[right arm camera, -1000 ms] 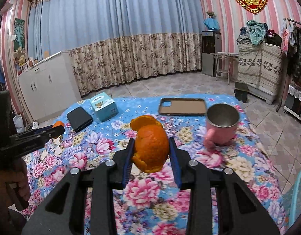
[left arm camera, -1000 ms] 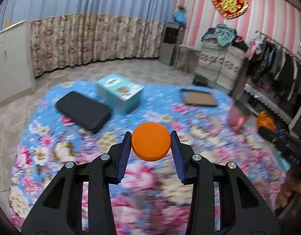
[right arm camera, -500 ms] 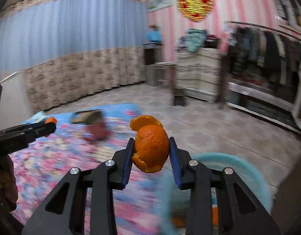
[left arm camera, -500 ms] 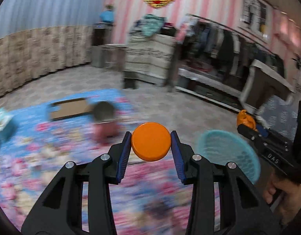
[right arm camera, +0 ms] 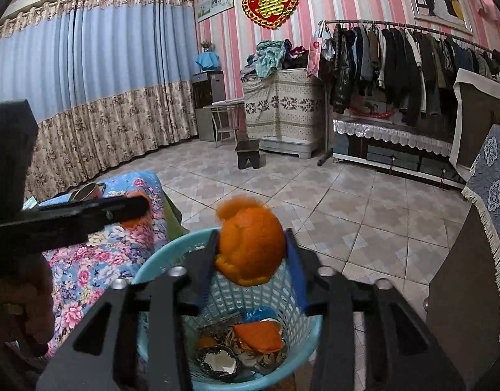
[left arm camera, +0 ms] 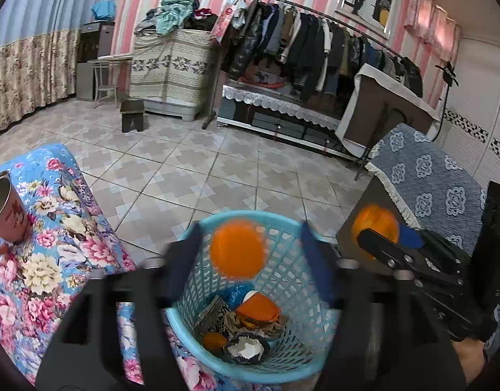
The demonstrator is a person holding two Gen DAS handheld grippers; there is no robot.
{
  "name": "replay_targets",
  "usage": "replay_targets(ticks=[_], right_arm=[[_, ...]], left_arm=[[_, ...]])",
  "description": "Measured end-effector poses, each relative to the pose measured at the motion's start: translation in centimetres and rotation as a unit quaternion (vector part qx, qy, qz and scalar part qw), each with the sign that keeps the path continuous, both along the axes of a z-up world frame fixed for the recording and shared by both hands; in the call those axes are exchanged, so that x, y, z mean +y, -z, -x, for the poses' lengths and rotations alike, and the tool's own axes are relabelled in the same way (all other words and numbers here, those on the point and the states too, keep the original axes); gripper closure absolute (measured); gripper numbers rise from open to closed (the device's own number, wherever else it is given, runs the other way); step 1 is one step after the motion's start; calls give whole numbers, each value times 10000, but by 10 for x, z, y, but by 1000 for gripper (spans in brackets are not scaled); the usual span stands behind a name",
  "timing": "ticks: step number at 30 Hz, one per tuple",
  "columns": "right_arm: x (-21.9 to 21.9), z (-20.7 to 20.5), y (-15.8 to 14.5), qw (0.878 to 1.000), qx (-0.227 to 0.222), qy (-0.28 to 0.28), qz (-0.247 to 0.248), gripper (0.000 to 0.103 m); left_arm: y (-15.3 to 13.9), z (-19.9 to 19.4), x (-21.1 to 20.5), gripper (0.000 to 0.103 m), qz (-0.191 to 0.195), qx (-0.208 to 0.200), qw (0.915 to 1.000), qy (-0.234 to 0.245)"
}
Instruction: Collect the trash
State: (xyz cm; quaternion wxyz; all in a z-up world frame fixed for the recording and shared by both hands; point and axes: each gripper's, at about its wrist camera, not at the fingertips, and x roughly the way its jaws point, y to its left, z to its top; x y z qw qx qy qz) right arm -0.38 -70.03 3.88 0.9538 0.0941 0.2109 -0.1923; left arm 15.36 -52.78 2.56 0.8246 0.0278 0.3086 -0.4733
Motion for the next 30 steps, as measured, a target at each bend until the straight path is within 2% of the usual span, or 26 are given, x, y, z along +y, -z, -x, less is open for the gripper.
replay_targets(ticks=[1,4,7,10,12,14,16,17,20,23,24,26,27,28,30], right_arm=[[0,-1,0,10000,-23,-30,-29,34],[2,-6,1,10000,9,-65,-28,34],[9,-7,-2,9999,-39,-109,-53,34],[30,-14,-8,9999,-88,-131,-38,31],[58,-19,-14,9997,-171,-55,178,25],[97,-27,-23,9988,-314,-283,237,15],[148,-39,-31,9959,-476,-762,104,13],[166,-42,-33,9942,-519,-942,59,11],[243,-49,-35,9827,-660,-1728,-28,10],[292,-45,-24,9760,-732,-2048,79,7],[310,-43,-19,9740,-752,-2133,132,7],[338,-42,-6,9700,-724,-2317,145,5],[347,-42,-1,9690,-634,-2384,153,5],[357,-43,5,9677,-534,-2458,189,5],[371,-44,21,9652,-367,-2562,371,5]], left_arm=[[1,0,2,31,1,4,10000,-28],[0,-3,6,29,-49,-15,9999,-115],[-9,-10,30,24,-27,-99,9994,-337],[-19,-13,84,11,-3,-423,9950,-910],[-25,-11,128,9,-61,-710,9890,-1297],[-30,-4,189,8,-243,-1087,9769,-1822],[-32,5,242,5,-401,-1334,9646,-2238],[-32,16,283,5,-509,-1458,9536,-2586],[-23,46,367,5,-508,-1445,9340,-3227],[-10,69,421,5,-633,-1320,9182,-3681],[-6,83,441,5,-623,-1344,9109,-3851],[0,94,466,5,-601,-1407,9022,-4032],[4,101,477,5,-627,-1452,8937,-4198],[7,105,485,5,-628,-1463,8898,-4277],[13,107,495,5,-473,-1466,8907,-4277]])
